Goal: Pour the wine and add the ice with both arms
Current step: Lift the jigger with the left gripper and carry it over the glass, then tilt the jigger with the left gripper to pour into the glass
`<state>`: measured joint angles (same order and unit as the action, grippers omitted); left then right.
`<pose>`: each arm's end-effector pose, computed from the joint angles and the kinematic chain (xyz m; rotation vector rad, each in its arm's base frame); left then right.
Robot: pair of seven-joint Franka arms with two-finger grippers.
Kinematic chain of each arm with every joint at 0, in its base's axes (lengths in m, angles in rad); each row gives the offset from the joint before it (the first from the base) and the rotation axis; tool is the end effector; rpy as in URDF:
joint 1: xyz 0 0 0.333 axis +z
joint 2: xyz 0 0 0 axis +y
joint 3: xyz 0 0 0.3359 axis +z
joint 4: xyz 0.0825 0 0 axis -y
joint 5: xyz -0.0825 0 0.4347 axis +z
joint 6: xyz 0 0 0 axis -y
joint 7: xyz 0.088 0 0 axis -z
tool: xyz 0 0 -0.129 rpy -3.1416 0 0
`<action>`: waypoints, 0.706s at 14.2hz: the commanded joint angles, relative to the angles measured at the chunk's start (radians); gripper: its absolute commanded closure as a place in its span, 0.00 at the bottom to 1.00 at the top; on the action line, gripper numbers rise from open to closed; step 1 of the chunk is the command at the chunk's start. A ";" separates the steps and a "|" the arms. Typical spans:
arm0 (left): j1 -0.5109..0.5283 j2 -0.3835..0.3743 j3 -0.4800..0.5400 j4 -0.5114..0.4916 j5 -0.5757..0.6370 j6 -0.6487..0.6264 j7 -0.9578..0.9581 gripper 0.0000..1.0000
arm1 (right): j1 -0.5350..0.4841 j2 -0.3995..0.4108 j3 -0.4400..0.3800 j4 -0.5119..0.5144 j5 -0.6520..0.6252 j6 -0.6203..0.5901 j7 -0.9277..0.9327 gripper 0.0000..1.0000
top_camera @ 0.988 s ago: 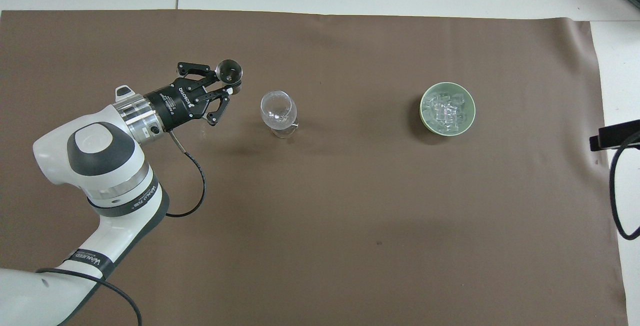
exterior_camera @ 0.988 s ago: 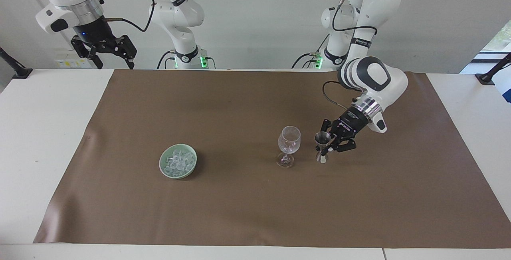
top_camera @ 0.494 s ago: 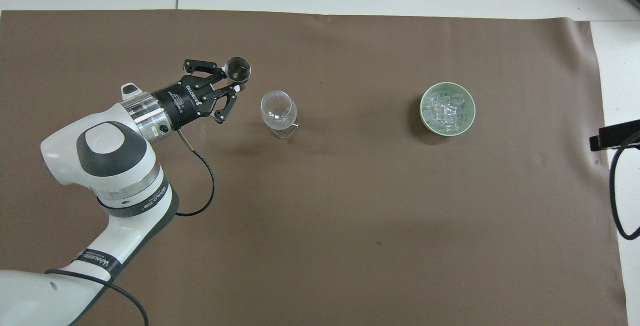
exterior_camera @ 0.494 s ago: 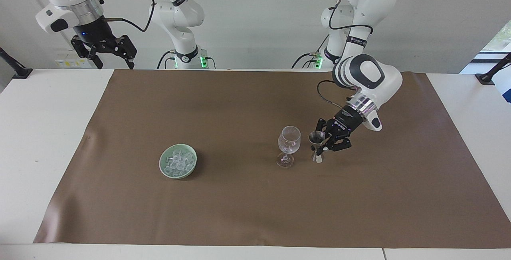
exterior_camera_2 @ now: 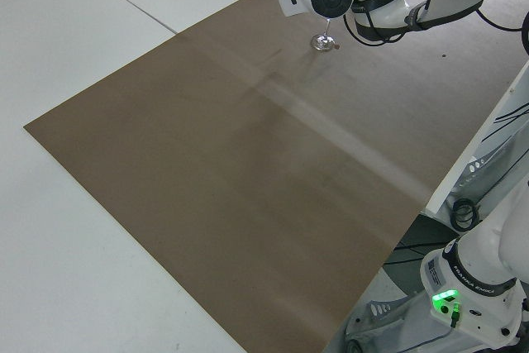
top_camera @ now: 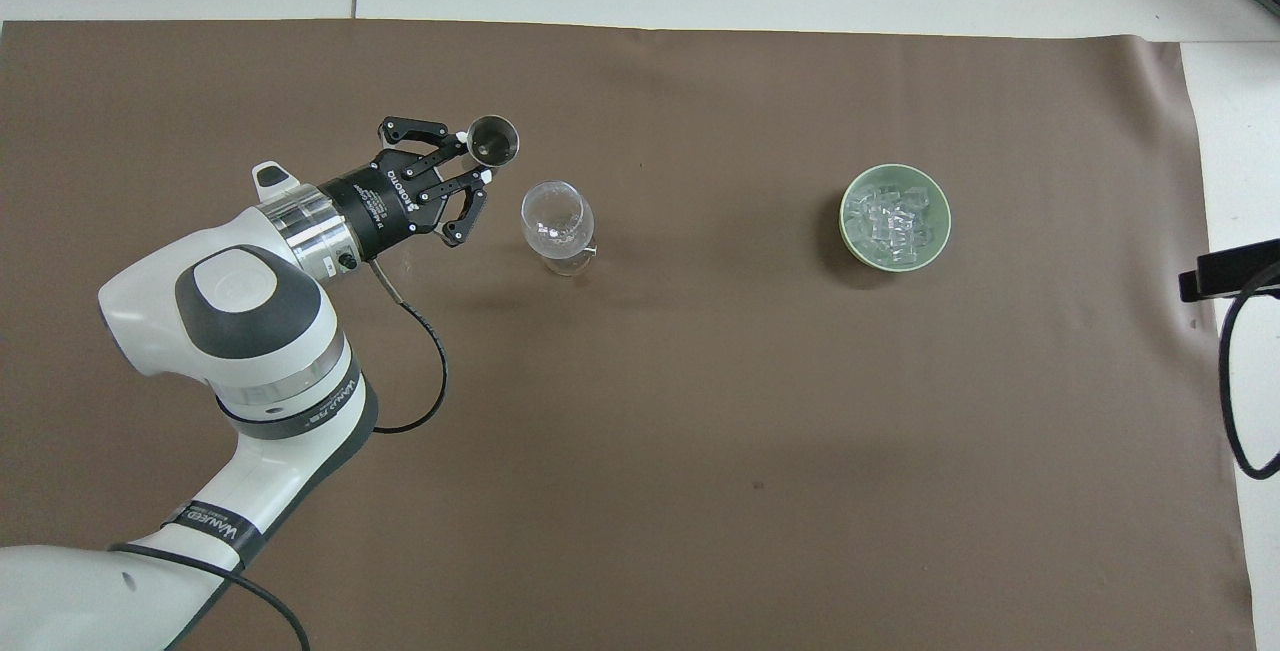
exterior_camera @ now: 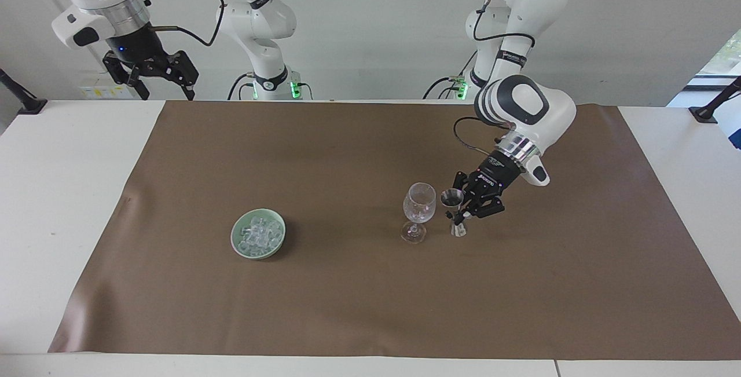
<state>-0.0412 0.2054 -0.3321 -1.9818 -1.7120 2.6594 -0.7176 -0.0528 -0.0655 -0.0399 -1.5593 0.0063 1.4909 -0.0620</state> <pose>0.6388 -0.2231 0.3754 1.2249 1.6085 -0.3618 0.5726 -0.0532 0.6600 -3.1321 0.0472 0.0035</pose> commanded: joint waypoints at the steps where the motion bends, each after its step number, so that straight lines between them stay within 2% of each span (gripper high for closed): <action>1: -0.019 -0.021 0.013 0.000 0.002 0.031 0.041 1.00 | -0.002 -0.002 -0.001 -0.002 0.015 -0.006 -0.030 0.00; 10: -0.054 -0.032 0.013 -0.006 0.005 0.071 0.153 1.00 | -0.002 -0.002 -0.001 -0.002 0.015 -0.006 -0.030 0.00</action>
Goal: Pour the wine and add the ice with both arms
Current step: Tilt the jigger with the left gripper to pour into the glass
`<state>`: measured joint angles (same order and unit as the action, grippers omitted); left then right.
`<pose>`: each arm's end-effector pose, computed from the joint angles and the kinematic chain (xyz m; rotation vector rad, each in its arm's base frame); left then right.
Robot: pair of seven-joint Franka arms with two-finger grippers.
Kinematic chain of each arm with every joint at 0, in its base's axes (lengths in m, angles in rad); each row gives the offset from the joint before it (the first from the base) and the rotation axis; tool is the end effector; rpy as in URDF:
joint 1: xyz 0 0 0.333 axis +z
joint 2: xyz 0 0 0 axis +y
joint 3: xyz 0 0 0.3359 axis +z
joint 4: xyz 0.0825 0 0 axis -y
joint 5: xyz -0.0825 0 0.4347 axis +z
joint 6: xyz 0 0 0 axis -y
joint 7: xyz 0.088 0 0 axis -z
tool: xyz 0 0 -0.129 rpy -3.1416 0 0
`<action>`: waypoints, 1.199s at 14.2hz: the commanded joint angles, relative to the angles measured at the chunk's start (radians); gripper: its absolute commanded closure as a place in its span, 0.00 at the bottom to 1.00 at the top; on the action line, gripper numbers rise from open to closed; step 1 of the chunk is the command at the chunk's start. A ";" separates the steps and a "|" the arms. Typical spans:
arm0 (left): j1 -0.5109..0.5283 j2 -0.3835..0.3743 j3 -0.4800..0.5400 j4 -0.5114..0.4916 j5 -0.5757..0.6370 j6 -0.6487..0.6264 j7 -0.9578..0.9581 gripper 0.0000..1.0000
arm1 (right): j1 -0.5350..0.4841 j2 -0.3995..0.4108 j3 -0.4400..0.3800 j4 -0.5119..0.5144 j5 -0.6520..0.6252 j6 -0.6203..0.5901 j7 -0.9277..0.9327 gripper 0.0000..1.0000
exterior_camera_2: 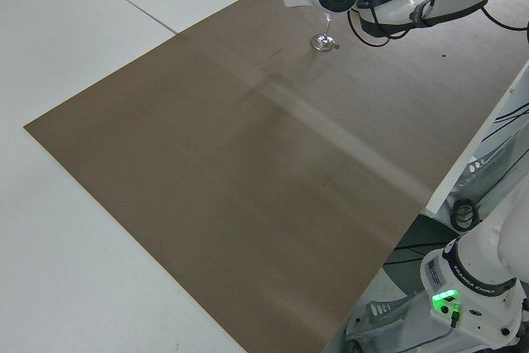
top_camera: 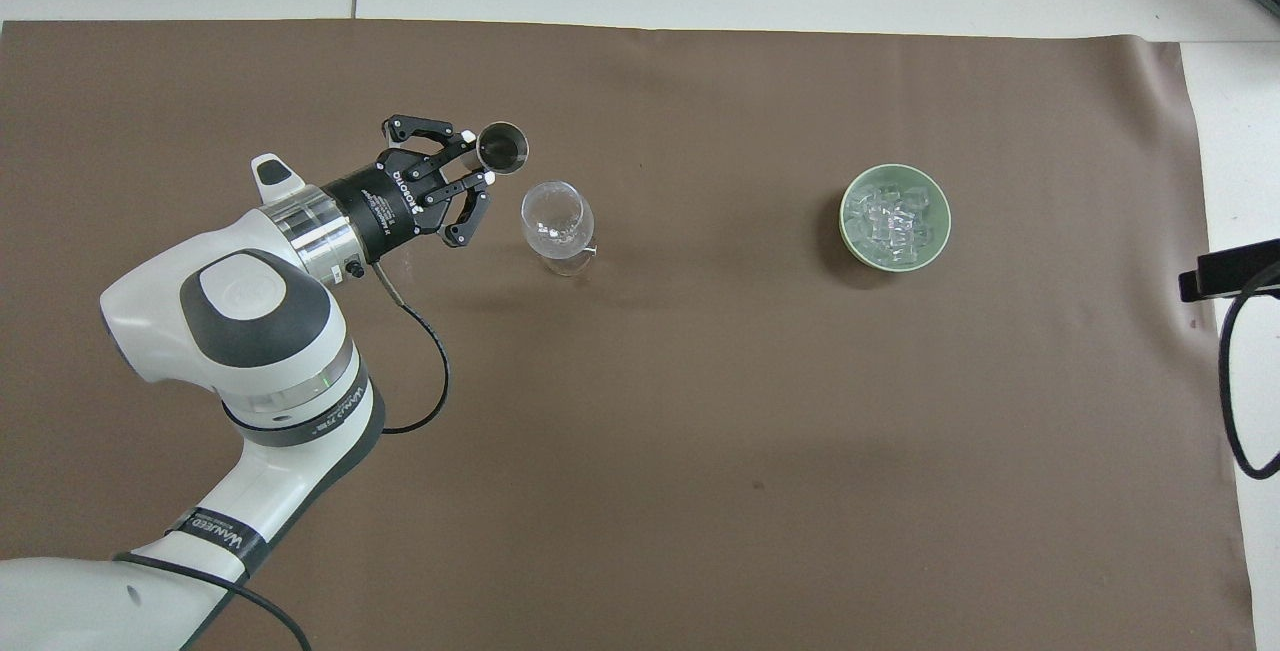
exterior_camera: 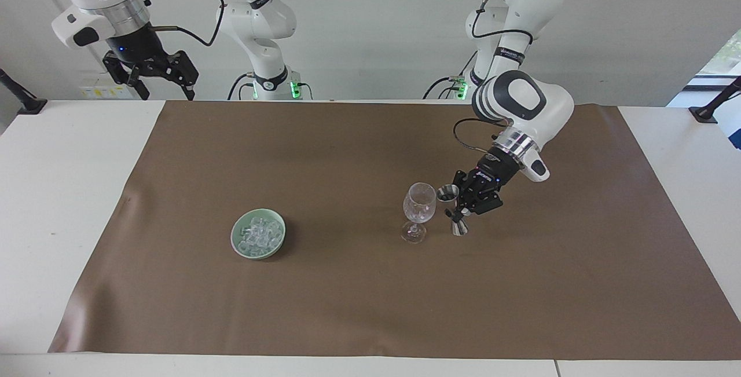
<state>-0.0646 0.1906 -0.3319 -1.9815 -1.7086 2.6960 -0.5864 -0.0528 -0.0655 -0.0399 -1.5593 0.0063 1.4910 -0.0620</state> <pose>0.6340 -0.2323 0.3846 1.3366 1.5146 -0.2467 0.5726 -0.0532 0.6600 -3.1322 0.0472 0.0034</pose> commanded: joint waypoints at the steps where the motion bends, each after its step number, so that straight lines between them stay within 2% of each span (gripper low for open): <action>1: -0.032 -0.019 0.013 -0.007 0.001 0.041 0.028 1.00 | -0.002 -0.002 -0.001 -0.002 0.015 -0.006 -0.030 0.00; 11: -0.035 -0.019 0.013 0.000 0.030 0.053 0.183 1.00 | -0.002 -0.002 -0.001 -0.002 0.015 -0.006 -0.030 0.00; 17: -0.061 -0.017 0.013 -0.002 0.029 0.110 0.224 1.00 | -0.002 -0.002 -0.001 -0.002 0.015 -0.006 -0.030 0.00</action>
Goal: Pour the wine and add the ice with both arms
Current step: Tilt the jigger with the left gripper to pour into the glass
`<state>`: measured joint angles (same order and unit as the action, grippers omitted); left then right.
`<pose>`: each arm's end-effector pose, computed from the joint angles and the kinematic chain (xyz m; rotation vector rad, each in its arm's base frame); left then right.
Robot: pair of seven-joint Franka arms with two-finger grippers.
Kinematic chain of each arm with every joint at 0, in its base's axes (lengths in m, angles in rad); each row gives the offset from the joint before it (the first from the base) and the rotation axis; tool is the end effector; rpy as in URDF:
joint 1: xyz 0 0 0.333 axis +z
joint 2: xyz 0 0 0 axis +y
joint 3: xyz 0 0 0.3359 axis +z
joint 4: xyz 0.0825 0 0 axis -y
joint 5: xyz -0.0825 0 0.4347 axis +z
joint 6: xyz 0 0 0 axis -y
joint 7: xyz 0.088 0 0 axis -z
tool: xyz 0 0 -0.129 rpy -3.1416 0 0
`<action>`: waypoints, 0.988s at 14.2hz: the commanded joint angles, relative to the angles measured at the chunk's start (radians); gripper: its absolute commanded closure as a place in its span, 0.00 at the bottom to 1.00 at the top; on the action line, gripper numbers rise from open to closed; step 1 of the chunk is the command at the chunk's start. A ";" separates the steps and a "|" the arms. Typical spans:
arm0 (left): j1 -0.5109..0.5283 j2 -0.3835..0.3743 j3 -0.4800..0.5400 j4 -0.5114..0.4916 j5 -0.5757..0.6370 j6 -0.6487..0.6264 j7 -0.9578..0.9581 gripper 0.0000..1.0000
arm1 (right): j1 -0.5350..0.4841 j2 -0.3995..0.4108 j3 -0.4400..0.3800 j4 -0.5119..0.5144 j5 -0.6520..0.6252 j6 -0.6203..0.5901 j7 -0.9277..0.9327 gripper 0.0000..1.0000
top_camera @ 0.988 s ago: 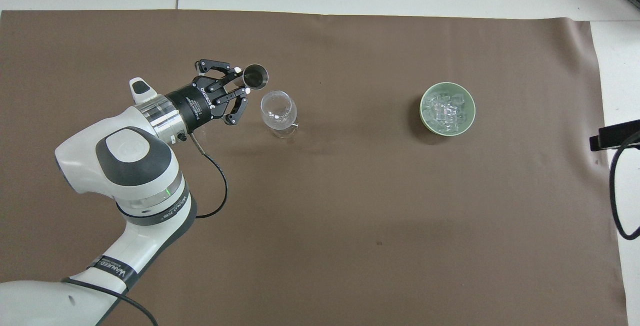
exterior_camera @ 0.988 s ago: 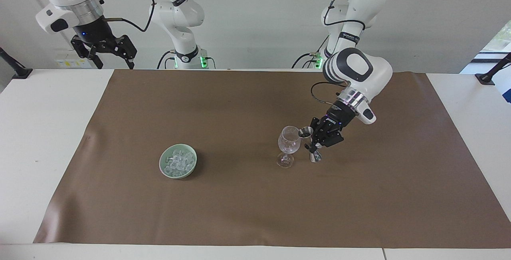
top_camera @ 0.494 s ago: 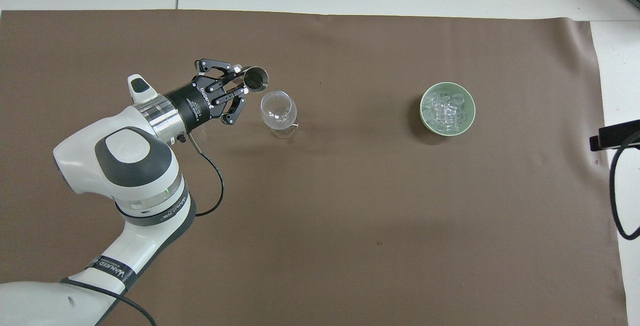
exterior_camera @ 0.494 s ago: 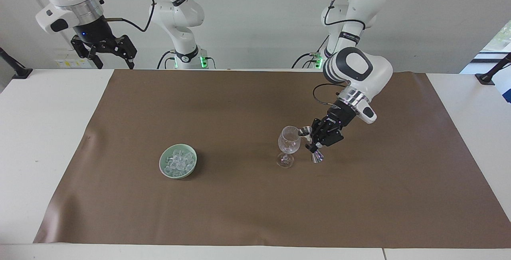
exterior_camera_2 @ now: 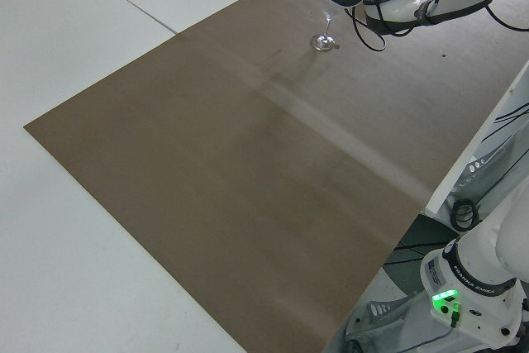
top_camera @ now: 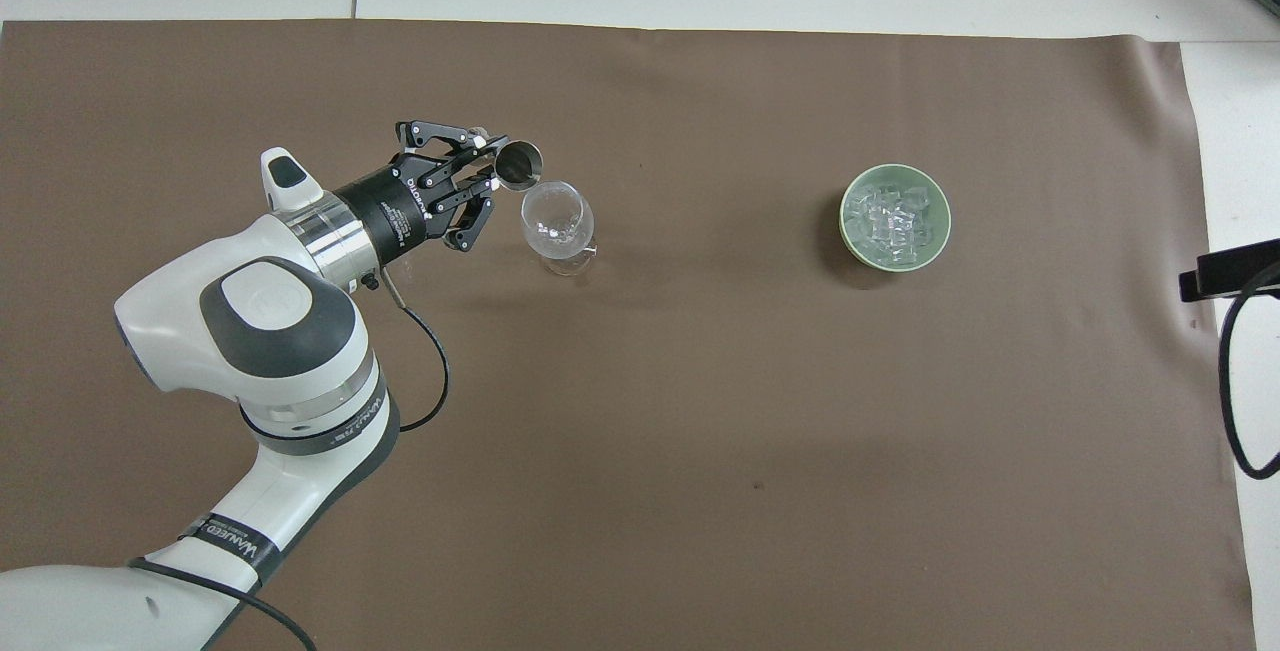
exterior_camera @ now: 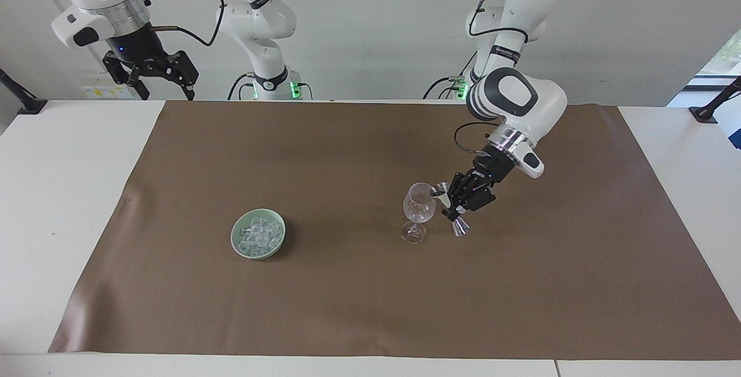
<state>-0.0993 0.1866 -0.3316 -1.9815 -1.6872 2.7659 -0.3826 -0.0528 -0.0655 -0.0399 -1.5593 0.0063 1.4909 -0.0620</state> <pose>0.6279 -0.2433 0.3870 1.5157 1.3745 -0.0608 0.5726 -0.0532 0.6600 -3.1321 0.0472 0.0035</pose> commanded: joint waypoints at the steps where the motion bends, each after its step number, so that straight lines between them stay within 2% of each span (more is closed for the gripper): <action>1: -0.026 -0.013 0.013 0.000 0.008 0.041 0.031 1.00 | -0.002 -0.002 -0.001 -0.002 0.015 -0.006 -0.030 0.00; 14: -0.036 -0.015 0.014 0.003 0.012 0.092 0.229 1.00 | -0.002 -0.002 -0.001 -0.002 0.015 -0.006 -0.030 0.00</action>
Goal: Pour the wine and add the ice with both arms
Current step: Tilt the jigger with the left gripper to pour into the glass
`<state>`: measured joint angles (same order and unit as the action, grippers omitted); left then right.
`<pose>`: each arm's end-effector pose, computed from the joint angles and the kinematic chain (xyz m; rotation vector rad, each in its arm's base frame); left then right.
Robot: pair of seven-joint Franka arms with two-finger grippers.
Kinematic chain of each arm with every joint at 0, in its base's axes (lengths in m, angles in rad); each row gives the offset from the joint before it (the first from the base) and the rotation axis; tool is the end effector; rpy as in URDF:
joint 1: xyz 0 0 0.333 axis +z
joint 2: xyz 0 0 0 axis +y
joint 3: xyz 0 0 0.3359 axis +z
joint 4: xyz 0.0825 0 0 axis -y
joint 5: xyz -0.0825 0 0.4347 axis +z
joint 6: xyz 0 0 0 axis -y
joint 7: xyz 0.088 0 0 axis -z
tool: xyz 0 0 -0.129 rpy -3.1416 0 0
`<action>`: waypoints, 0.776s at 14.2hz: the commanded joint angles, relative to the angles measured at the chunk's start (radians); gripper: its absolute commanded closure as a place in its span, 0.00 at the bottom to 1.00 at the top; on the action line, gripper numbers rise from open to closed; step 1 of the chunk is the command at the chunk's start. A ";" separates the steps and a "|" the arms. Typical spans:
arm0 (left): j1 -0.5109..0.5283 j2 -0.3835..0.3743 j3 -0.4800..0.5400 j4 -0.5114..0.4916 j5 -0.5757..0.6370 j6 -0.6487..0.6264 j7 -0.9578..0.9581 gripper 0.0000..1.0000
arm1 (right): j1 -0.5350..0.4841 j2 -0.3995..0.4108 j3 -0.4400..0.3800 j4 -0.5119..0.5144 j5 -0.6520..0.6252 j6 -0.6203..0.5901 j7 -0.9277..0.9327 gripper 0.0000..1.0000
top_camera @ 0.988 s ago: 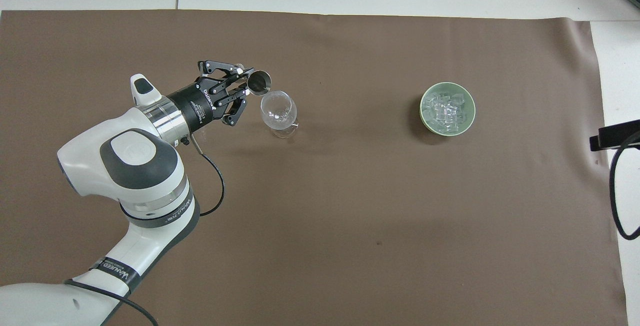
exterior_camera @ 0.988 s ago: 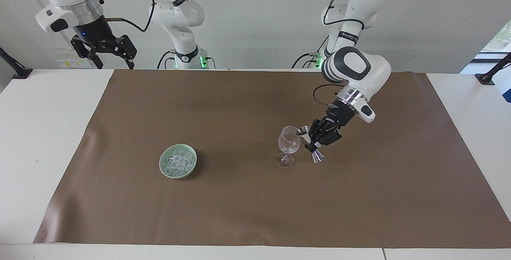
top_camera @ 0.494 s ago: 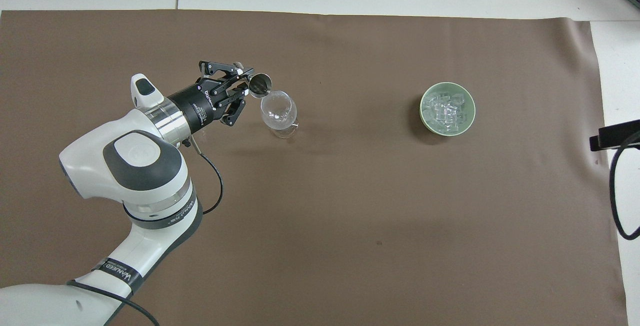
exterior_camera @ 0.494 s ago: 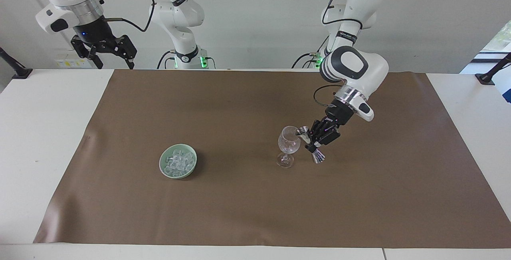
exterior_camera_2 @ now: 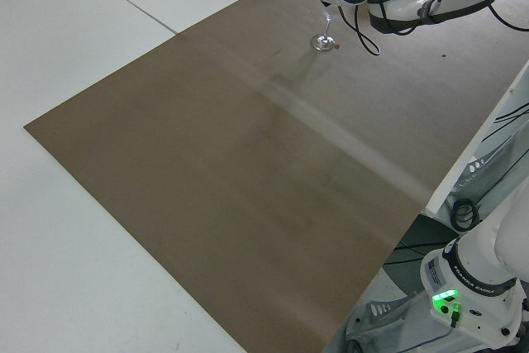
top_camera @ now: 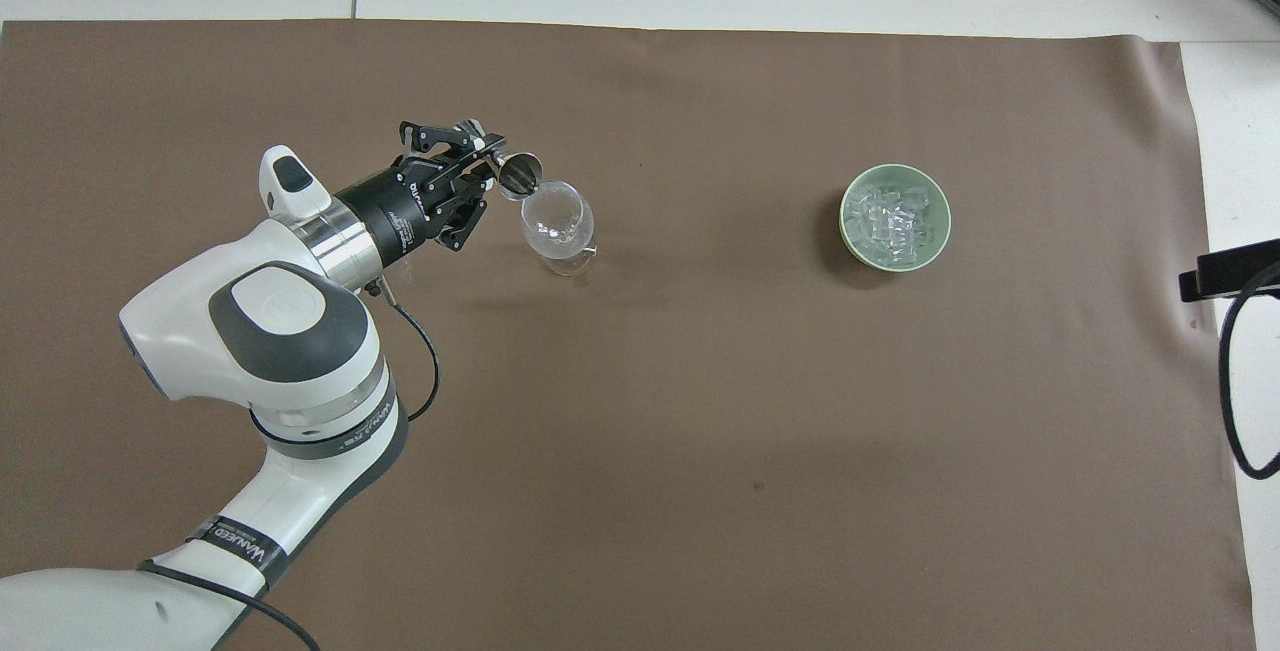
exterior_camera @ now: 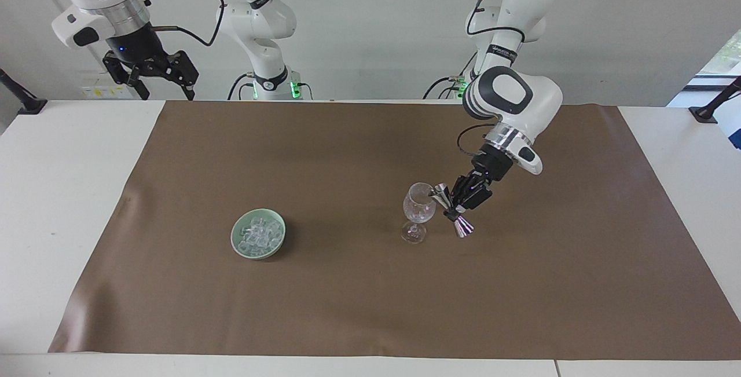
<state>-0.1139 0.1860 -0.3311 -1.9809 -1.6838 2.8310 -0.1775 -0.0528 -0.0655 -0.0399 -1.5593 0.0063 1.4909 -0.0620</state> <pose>0.6263 -0.2422 0.3877 1.6583 1.2429 0.1213 0.5726 -0.0532 0.6600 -3.1321 0.0472 0.0035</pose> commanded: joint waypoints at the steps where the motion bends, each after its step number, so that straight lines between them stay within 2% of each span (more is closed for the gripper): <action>1: -0.021 -0.014 0.012 0.002 0.009 0.031 0.036 1.00 | -0.002 -0.002 -0.001 -0.002 0.015 -0.006 -0.030 0.00; 11: -0.046 -0.014 0.014 0.010 0.021 0.105 0.121 1.00 | -0.002 -0.002 -0.001 -0.002 0.015 -0.006 -0.030 0.00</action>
<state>-0.1393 0.1841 -0.3313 -1.9783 -1.6700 2.9038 -0.0777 -0.0528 -0.0655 -0.0399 -1.5593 0.0063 1.4909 -0.0620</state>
